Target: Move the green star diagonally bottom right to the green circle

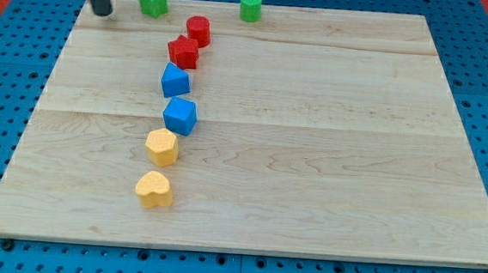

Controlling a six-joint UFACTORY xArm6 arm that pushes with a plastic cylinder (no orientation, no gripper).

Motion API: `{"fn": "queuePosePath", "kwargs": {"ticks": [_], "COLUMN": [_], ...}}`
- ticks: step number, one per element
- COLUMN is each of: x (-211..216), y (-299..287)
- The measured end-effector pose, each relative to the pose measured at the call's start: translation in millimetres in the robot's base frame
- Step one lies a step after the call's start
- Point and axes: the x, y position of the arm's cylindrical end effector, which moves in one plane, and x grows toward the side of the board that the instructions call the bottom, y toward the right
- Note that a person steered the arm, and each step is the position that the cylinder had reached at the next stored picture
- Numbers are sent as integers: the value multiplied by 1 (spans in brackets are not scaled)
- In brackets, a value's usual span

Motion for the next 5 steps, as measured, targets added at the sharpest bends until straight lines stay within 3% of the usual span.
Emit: {"fn": "queuePosePath", "kwargs": {"ticks": [2, 3, 4, 5], "x": [-28, -29, -28, -28], "y": [17, 133, 212, 157]}}
